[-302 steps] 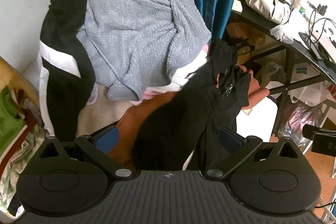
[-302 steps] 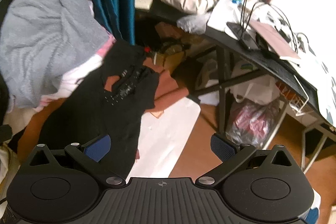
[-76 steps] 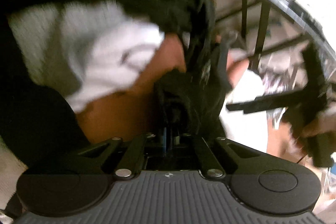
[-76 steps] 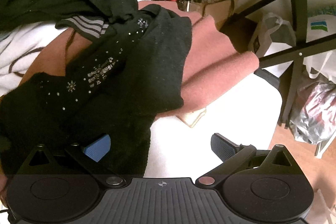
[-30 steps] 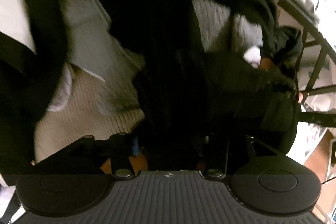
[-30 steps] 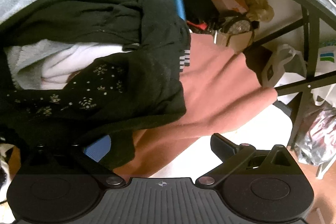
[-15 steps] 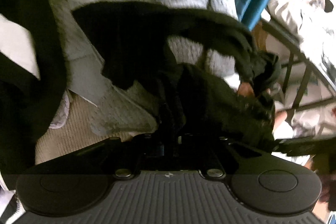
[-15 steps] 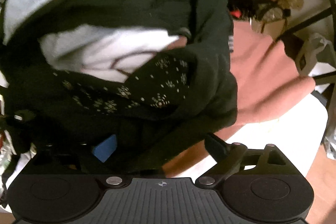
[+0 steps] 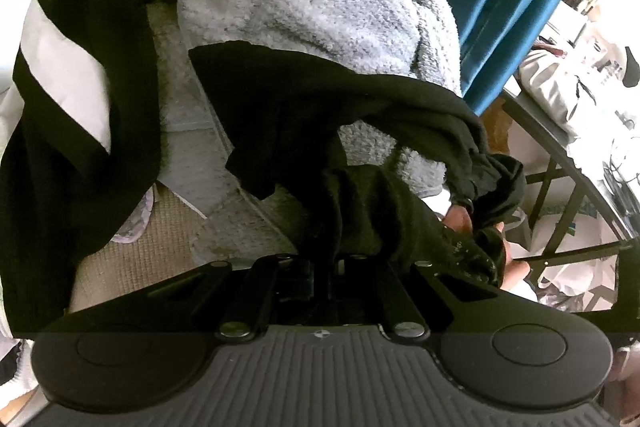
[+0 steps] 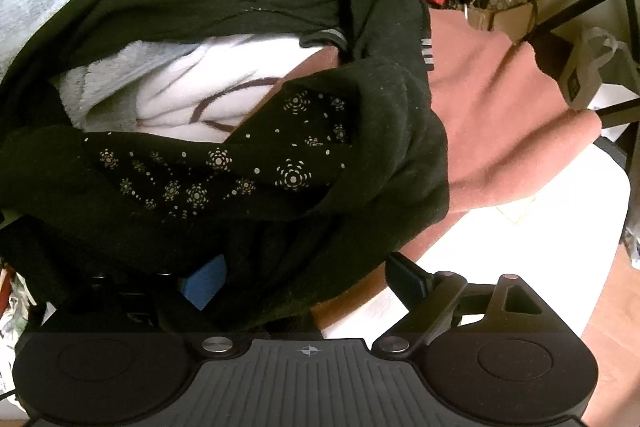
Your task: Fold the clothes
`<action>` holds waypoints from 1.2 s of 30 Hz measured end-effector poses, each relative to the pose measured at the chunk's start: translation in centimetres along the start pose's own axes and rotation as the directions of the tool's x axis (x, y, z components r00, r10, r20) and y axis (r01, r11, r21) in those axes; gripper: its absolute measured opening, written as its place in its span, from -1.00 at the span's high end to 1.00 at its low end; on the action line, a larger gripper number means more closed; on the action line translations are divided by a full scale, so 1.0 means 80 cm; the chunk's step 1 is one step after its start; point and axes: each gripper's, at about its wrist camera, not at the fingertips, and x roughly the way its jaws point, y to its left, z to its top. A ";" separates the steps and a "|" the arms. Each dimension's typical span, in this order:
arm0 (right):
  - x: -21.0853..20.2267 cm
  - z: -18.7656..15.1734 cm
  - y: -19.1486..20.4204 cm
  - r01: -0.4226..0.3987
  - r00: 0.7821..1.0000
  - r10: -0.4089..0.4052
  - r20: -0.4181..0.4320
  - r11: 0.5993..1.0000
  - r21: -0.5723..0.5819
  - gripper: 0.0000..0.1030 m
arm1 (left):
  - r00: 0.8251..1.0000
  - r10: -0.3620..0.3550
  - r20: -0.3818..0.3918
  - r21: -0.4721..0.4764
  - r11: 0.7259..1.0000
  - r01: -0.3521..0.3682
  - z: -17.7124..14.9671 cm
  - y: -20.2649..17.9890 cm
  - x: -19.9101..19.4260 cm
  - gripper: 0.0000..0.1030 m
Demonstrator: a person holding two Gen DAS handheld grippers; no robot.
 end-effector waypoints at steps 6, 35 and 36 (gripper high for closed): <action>-0.004 -0.001 -0.004 0.004 1.000 -0.004 0.004 1.000 0.007 -0.67 | 1.000 0.010 0.024 -0.031 0.999 -0.009 0.002 0.008 -0.007 0.92; 0.010 -0.010 -0.024 -0.084 0.994 0.088 -0.066 0.995 0.050 0.78 | 0.997 -0.006 -0.073 -0.005 1.000 0.006 -0.012 -0.007 0.038 0.97; 0.005 -0.009 -0.026 -0.068 0.995 0.070 -0.065 0.997 0.047 0.83 | 0.999 -0.007 -0.046 -0.005 1.000 0.007 -0.009 -0.008 0.031 0.97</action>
